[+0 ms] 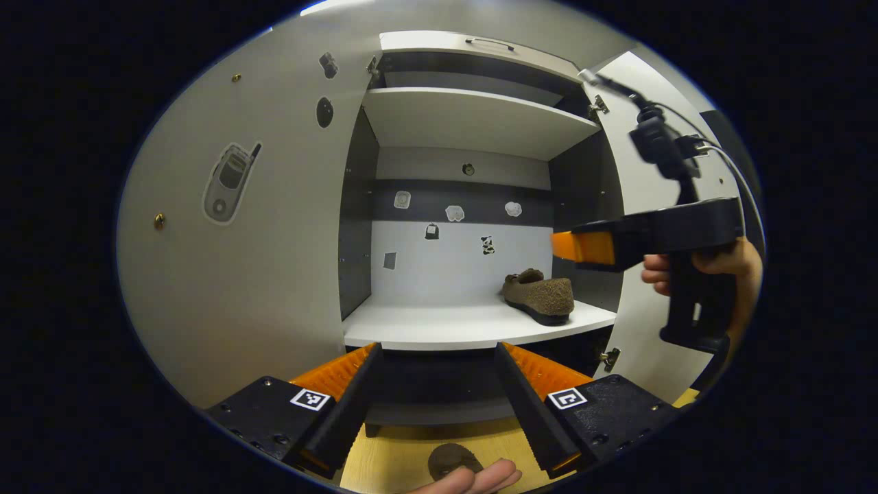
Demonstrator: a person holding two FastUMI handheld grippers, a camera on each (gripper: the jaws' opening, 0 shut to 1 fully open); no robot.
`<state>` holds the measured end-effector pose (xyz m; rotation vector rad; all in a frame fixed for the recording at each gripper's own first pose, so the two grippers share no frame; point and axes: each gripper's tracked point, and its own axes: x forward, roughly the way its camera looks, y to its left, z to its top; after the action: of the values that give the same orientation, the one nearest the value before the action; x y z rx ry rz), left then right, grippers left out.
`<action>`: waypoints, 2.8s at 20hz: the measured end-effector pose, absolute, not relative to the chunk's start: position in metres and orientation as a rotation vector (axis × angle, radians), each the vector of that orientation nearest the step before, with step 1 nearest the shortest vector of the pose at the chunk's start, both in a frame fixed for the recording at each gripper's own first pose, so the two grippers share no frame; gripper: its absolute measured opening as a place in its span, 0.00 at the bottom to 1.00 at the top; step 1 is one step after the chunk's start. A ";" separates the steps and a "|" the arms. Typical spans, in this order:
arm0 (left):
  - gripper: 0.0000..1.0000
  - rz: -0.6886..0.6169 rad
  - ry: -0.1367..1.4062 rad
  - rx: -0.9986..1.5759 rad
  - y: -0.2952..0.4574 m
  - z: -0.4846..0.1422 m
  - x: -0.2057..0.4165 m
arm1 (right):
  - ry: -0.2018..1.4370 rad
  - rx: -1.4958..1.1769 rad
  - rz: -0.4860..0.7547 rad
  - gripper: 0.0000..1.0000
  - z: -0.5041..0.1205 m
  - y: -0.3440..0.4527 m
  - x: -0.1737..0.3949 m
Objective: Grab one shoe with the right hand and put it into the shoe cabinet, grab the other shoe with the left hand and put it into the shoe cabinet; then close the right door with the right hand and the left door with the left hand.
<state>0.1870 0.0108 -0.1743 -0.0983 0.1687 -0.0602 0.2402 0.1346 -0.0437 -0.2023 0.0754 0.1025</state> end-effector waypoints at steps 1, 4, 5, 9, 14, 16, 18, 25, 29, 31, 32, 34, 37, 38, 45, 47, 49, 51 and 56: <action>0.99 -0.056 0.192 -0.096 0.010 -0.182 0.186 | 0.043 -0.179 0.113 0.99 -0.038 0.132 0.220; 0.99 -0.050 0.270 -0.098 0.008 -0.219 0.179 | 0.007 -0.107 0.141 0.99 -0.044 0.122 0.173; 1.00 -0.052 0.305 -0.093 0.007 -0.236 0.175 | 0.013 -0.096 0.146 0.97 -0.051 0.114 0.162; 1.00 -0.028 0.408 -0.126 0.004 -0.307 0.162 | 0.030 -0.031 0.122 0.99 -0.069 0.087 0.136; 1.00 -0.042 0.593 -0.108 -0.008 -0.396 0.124 | 0.022 -0.001 0.135 0.98 -0.092 0.076 0.108; 1.00 -0.051 0.651 -0.104 -0.011 -0.423 0.116 | 0.014 -0.006 0.112 0.98 -0.100 0.068 0.102; 1.00 -0.057 0.731 -0.118 -0.014 -0.448 0.102 | 0.021 0.004 0.116 0.98 -0.109 0.066 0.093; 0.93 -0.022 0.829 -0.127 -0.007 -0.500 0.091 | 0.063 -0.030 0.159 0.98 -0.140 0.072 0.092; 0.45 -0.061 0.853 -0.135 -0.009 -0.512 0.092 | 0.098 -0.031 0.168 0.99 -0.158 0.074 0.093; 0.18 -0.067 0.864 -0.130 -0.008 -0.513 0.093 | 0.105 -0.028 0.166 0.98 -0.163 0.073 0.095; 0.17 -0.075 0.870 -0.130 -0.009 -0.514 0.092 | 0.108 -0.024 0.163 0.99 -0.164 0.071 0.095; 0.16 -0.090 0.870 -0.113 -0.009 -0.514 0.092 | 0.115 -0.012 0.155 0.99 -0.167 0.068 0.093; 0.03 -0.064 0.877 -0.109 -0.006 -0.512 0.092 | 0.114 -0.006 0.157 0.99 -0.168 0.064 0.088; 0.01 -0.058 0.877 -0.112 -0.007 -0.509 0.091 | 0.112 -0.009 0.157 0.98 -0.168 0.063 0.086; 0.01 -0.025 0.734 -0.042 0.001 -0.428 0.099 | 0.105 0.052 0.176 0.98 -0.164 0.054 0.083; 0.02 -0.026 0.677 -0.019 0.001 -0.402 0.107 | 0.103 0.065 0.169 0.98 -0.160 0.048 0.083; 0.01 -0.032 0.623 -0.034 -0.003 -0.372 0.118 | 0.083 0.076 0.176 0.98 -0.152 0.046 0.081; 0.02 -0.032 0.560 -0.043 -0.005 -0.337 0.131 | 0.068 0.076 0.182 0.98 -0.143 0.045 0.082; 0.01 -0.023 0.361 -0.054 -0.003 -0.229 0.181 | 0.042 0.055 0.195 0.98 -0.123 0.044 0.074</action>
<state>0.1806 -0.0028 -0.2294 -0.0544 0.3609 -0.0233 0.0743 0.0436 -0.1231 0.0545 0.0421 0.1947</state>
